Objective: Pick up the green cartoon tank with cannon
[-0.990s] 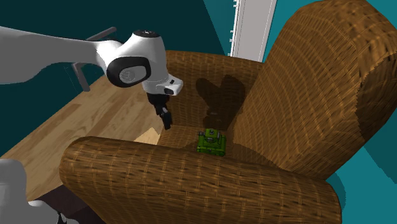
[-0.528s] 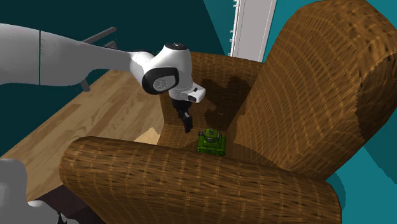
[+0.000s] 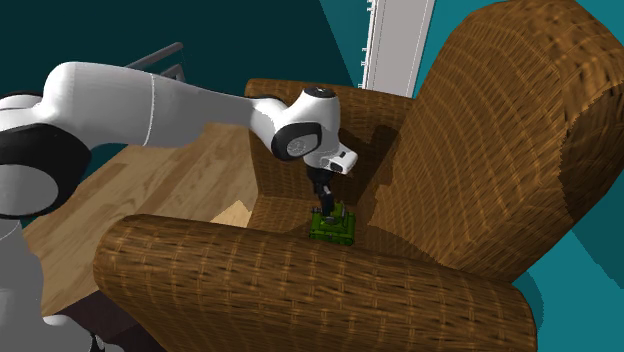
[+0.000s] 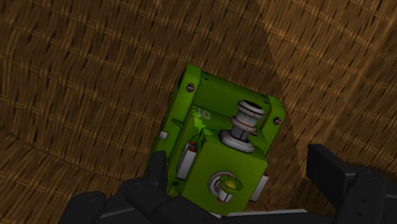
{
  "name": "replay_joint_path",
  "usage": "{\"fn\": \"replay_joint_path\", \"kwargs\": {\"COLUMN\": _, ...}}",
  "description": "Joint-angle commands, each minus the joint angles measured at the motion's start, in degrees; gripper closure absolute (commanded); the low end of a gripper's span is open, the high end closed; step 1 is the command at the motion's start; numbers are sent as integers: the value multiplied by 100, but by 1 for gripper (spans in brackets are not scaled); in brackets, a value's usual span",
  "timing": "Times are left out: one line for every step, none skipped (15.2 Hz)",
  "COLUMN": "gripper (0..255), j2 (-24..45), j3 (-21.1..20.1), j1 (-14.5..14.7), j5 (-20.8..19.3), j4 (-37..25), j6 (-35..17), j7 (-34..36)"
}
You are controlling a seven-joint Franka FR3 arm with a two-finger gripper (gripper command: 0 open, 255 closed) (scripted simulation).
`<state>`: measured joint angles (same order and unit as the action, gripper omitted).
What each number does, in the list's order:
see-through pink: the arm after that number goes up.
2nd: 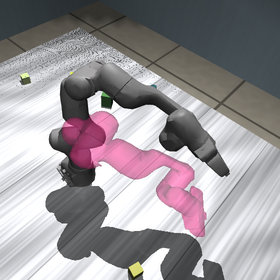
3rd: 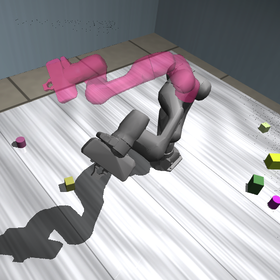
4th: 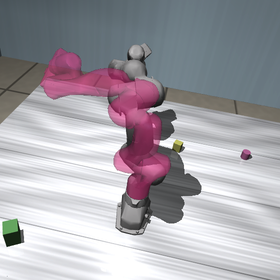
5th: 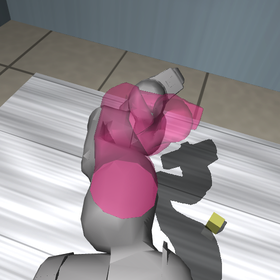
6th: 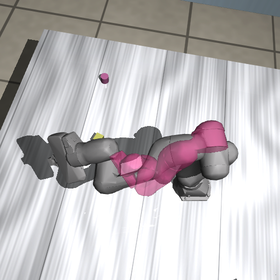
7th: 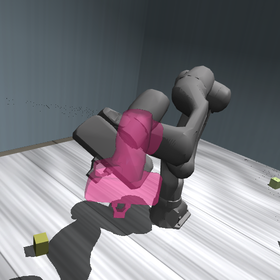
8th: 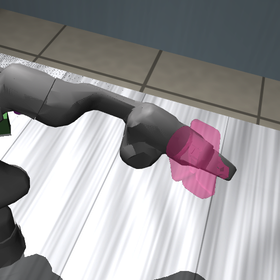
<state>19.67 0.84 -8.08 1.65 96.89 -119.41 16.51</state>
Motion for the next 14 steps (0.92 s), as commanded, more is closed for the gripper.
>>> {"fn": "replay_joint_path", "kwargs": {"gripper": 0, "j2": 165, "j3": 20, "j1": -9, "j5": -2, "j4": -112, "j6": -60, "j7": 50}}
{"fn": "replay_joint_path", "kwargs": {"gripper": 0, "j2": 190, "j3": 19, "j1": -8, "j5": -1, "j4": -69, "j6": -128, "j7": 48}}
{"fn": "replay_joint_path", "kwargs": {"gripper": 0, "j2": 216, "j3": 19, "j1": -8, "j5": 0, "j4": -30, "j6": -194, "j7": 46}}
{"fn": "replay_joint_path", "kwargs": {"gripper": 0, "j2": 245, "j3": 18, "j1": -9, "j5": 2, "j4": 8, "j6": -259, "j7": 44}}
{"fn": "replay_joint_path", "kwargs": {"gripper": 0, "j2": 276, "j3": 18, "j1": -9, "j5": 3, "j4": 41, "j6": -324, "j7": 42}}
{"fn": "replay_joint_path", "kwargs": {"gripper": 0, "j2": 306, "j3": 17, "j1": -9, "j5": 5, "j4": 76, "j6": -389, "j7": 41}}
{"fn": "replay_joint_path", "kwargs": {"gripper": 0, "j2": 355, "j3": 16, "j1": -9, "j5": 7, "j4": 128, "j6": -490, "j7": 38}}
{"fn": "replay_joint_path", "kwargs": {"gripper": 0, "j2": 354, "j3": 16, "j1": -9, "j5": 7, "j4": 130, "j6": -491, "j7": 38}}
{"fn": "replay_joint_path", "kwargs": {"gripper": 0, "j2": 355, "j3": 16, "j1": -9, "j5": 7, "j4": 128, "j6": -490, "j7": 38}}
{"fn": "replay_joint_path", "kwargs": {"gripper": 255, "j2": 357, "j3": 17, "j1": -12, "j5": 8, "j4": 130, "j6": -494, "j7": 33}}
{"fn": "replay_joint_path", "kwargs": {"gripper": 255, "j2": 357, "j3": 17, "j1": -12, "j5": 8, "j4": 133, "j6": -496, "j7": 34}}
{"fn": "replay_joint_path", "kwargs": {"gripper": 255, "j2": 360, "j3": 16, "j1": -9, "j5": 8, "j4": 129, "j6": -496, "j7": 38}}
{"fn": "replay_joint_path", "kwargs": {"gripper": 255, "j2": 361, "j3": 17, "j1": -10, "j5": 8, "j4": 130, "j6": -498, "j7": 37}}
{"fn": "replay_joint_path", "kwargs": {"gripper": 255, "j2": 362, "j3": 16, "j1": -9, "j5": 8, "j4": 130, "j6": -500, "j7": 38}}
